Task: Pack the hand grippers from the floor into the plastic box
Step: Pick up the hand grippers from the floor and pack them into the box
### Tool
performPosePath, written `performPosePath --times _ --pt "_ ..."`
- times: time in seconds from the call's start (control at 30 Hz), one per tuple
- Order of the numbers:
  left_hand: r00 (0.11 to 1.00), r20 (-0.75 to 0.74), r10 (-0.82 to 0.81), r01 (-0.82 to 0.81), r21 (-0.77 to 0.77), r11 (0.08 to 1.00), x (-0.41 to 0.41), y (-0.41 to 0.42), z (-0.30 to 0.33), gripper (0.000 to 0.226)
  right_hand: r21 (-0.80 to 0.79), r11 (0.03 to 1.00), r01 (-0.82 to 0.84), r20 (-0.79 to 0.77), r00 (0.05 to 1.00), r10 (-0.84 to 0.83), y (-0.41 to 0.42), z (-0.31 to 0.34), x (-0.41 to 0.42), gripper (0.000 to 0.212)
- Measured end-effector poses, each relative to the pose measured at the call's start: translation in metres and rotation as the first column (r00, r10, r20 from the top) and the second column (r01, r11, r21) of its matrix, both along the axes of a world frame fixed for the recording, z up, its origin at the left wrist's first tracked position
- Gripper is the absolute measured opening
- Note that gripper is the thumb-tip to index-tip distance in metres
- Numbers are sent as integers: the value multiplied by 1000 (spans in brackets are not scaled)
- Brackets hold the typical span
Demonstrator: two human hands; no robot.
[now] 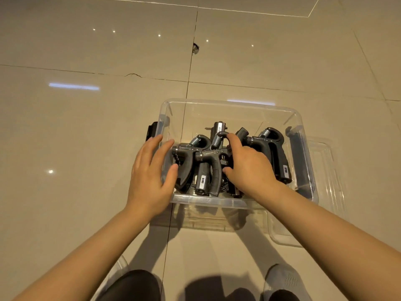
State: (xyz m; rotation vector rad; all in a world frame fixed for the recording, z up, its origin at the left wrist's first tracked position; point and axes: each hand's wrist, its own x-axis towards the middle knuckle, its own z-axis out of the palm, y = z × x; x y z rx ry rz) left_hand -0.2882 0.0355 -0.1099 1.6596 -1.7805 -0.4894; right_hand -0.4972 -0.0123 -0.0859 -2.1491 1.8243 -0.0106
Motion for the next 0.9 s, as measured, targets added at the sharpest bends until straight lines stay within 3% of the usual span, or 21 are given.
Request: performPosePath --times 0.13,0.37,0.57,0.9 --pt "988 -148 47 -46 12 999 2 1 -3 56 3 1000 29 65 997 -29 -4 1 4 75" --pt "987 -160 33 -40 -39 998 2 1 -7 54 104 978 181 270 941 -203 -27 29 16 53" --pt "992 -124 23 -30 -55 998 2 2 -5 53 60 998 22 204 978 -34 -25 8 63 40" --pt "996 -88 30 -33 -39 999 2 1 -5 50 83 996 19 202 979 -36 -14 5 61 25"
